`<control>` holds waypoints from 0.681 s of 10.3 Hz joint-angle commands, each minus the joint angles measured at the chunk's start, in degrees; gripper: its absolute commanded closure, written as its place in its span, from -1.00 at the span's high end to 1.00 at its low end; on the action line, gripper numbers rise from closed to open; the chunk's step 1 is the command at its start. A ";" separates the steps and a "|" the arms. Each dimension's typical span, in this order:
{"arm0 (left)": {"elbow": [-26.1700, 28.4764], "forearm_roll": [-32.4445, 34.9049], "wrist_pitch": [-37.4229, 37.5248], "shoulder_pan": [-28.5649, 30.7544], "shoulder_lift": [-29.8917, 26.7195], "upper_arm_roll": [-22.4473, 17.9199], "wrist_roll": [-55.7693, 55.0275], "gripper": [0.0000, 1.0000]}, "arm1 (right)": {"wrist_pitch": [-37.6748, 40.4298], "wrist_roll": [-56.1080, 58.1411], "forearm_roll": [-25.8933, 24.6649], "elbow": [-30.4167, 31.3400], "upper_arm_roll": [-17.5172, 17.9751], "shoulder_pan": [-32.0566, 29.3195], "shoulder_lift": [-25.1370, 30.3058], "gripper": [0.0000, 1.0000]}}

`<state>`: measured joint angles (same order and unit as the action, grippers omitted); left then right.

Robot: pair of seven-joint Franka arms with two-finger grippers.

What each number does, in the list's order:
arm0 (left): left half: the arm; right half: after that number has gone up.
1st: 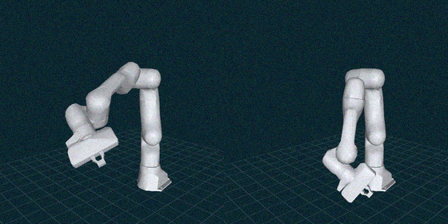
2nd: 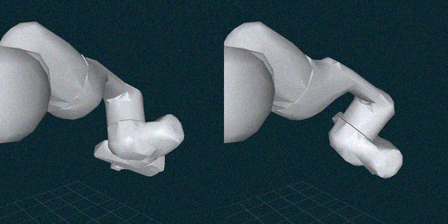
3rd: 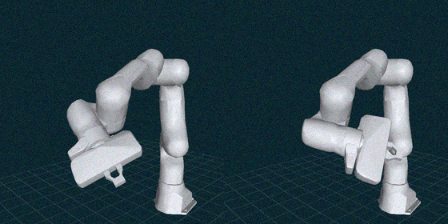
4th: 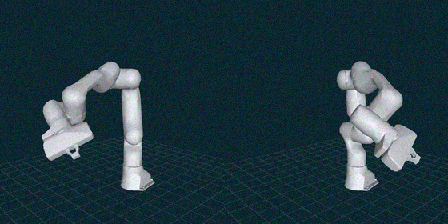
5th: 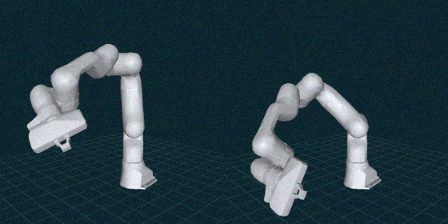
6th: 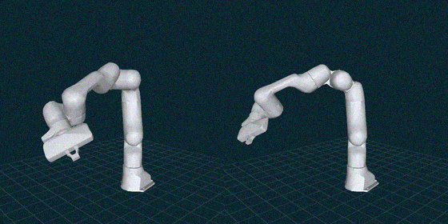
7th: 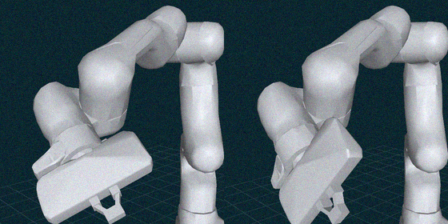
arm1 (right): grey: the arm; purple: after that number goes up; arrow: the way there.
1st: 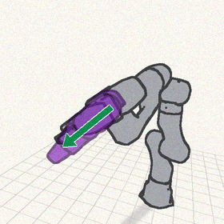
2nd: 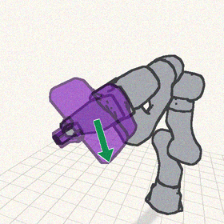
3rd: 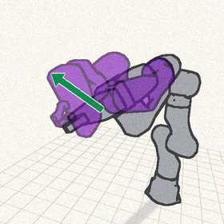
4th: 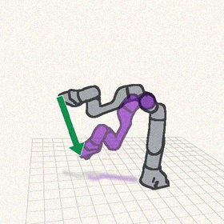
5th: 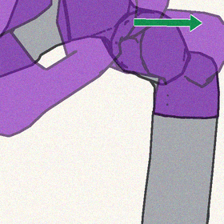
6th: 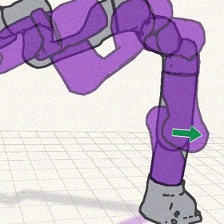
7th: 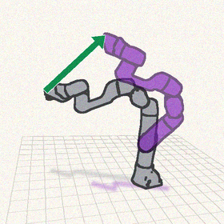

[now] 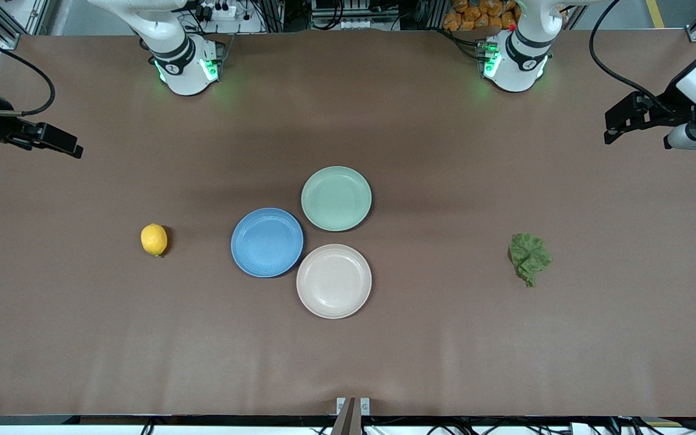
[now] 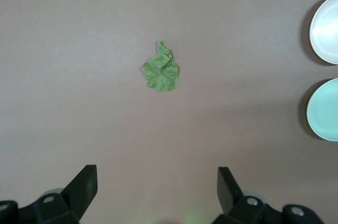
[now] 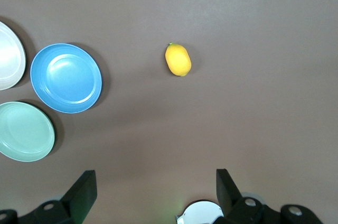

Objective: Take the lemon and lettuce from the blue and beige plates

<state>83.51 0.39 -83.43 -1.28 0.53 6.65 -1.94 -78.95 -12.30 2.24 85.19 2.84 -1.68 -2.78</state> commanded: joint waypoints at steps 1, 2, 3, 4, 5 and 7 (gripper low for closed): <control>0.86 -0.31 0.02 2.23 -1.15 0.73 0.17 1.00 | -0.42 0.44 -0.48 1.56 0.32 -0.34 1.55 1.00; 1.04 -0.31 0.02 2.42 -1.23 0.73 0.44 1.00 | -0.42 0.44 -0.48 1.56 0.32 -0.43 1.55 1.00; 1.13 -0.31 0.28 2.42 -1.15 0.65 0.01 1.00 | -0.42 0.44 -0.39 1.56 0.32 -0.43 1.55 1.00; 1.21 -0.05 0.29 2.33 -1.06 0.64 -0.17 1.00 | -0.42 0.44 -0.48 1.56 0.32 -0.43 1.55 1.00; 1.21 1.87 0.20 2.33 -0.97 0.82 0.00 1.00 | -0.42 0.44 -0.48 1.56 0.32 -0.43 1.55 1.00; 1.39 2.33 -0.33 2.33 -0.71 1.00 0.09 1.00 | -0.42 0.44 -0.48 1.56 0.32 -0.43 1.55 1.00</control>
<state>84.02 1.26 -83.45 0.42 0.53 6.74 -1.92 -78.95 -12.30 2.24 85.19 2.84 -1.69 -2.78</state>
